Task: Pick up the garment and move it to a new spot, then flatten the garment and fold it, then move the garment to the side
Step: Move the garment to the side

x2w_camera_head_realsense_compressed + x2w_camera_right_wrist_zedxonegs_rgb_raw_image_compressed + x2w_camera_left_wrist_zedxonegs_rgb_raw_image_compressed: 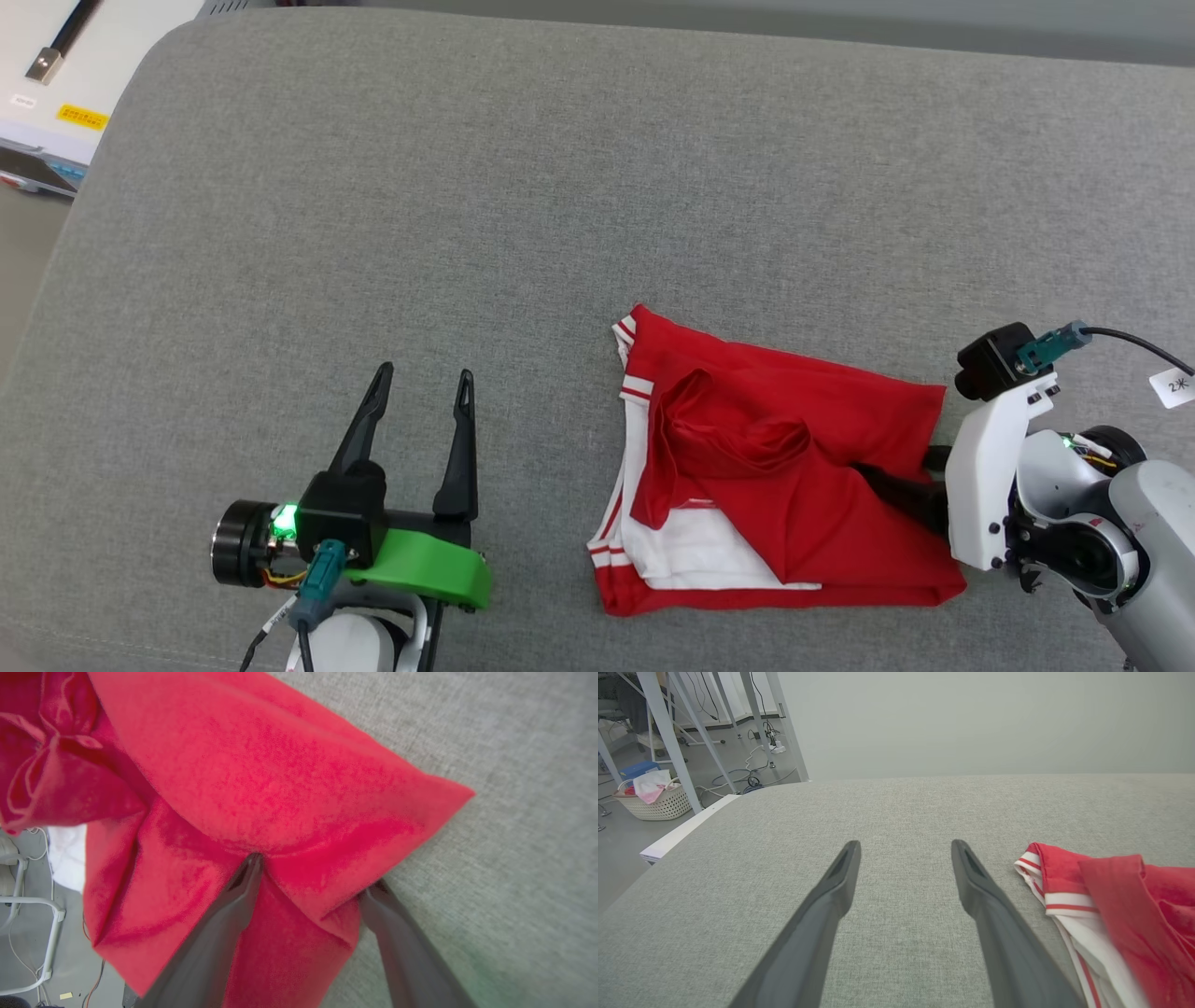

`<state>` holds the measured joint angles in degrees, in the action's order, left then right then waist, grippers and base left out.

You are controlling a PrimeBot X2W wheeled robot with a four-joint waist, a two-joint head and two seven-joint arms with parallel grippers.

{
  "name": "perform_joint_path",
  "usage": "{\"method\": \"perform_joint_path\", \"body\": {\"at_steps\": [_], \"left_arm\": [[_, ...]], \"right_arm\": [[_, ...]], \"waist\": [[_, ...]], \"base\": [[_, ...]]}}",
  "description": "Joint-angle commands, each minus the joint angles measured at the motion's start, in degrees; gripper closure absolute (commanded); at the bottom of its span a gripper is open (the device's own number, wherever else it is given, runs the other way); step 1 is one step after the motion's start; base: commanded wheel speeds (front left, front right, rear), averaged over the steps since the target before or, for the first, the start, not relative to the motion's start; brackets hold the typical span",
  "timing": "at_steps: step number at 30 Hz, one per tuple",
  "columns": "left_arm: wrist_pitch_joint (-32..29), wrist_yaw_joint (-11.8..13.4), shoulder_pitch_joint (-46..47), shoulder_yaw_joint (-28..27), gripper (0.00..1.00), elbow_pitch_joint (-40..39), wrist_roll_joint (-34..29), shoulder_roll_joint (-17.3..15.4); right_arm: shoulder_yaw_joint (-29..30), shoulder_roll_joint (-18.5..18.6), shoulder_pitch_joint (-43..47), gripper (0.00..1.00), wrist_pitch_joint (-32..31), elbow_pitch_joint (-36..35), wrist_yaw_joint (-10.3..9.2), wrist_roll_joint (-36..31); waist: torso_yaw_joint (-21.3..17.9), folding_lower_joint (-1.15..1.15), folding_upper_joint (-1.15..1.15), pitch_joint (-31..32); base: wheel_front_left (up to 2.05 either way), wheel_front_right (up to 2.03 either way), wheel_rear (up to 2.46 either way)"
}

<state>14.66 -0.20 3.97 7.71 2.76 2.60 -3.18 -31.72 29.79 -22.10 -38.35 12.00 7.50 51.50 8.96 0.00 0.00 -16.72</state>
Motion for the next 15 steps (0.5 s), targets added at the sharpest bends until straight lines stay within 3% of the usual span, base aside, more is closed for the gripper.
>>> {"method": "perform_joint_path", "body": {"at_steps": [1, 5, 6, 7, 15], "left_arm": [[0.34, 0.2, 1.04, 0.14, 0.0, 0.07, 0.49, 0.28], [0.34, 0.32, 1.28, 0.51, 0.0, 0.37, 0.73, 0.29], [0.34, 0.39, 1.33, 0.64, 0.0, 0.48, 0.84, 0.29], [0.34, 0.44, 1.34, 0.69, 0.0, 0.55, 0.93, 0.29], [0.34, 0.9, 0.47, 0.4, 0.0, 0.81, 1.34, 0.3]], "right_arm": [[-2.81, -2.05, 1.26, 0.0, 0.1, 1.9, -0.01, 0.84], [-5.03, -1.54, 0.29, 0.02, 2.17, 1.92, -0.01, 1.41], [-5.23, -1.27, -0.1, 0.84, 3.21, 2.09, -0.01, 1.75], [-5.35, -1.08, -0.36, 1.0, 3.82, 2.13, -0.01, 2.03], [-5.19, 1.65, -2.92, 1.0, 10.28, 0.2, -0.01, 3.17]], "waist": [[0.16, 0.0, 0.0, -0.31], [0.14, 0.0, 0.0, -0.37], [0.11, 0.0, 0.0, -0.27], [0.07, 0.0, 0.0, -0.18], [-1.15, 0.0, 0.0, 1.24]], "base": [[0.0, 0.0, 0.0], [0.0, 0.0, 0.0], [0.0, 0.0, 0.0], [0.0, 0.0, 0.0], [0.0, 0.0, 0.0]]}}
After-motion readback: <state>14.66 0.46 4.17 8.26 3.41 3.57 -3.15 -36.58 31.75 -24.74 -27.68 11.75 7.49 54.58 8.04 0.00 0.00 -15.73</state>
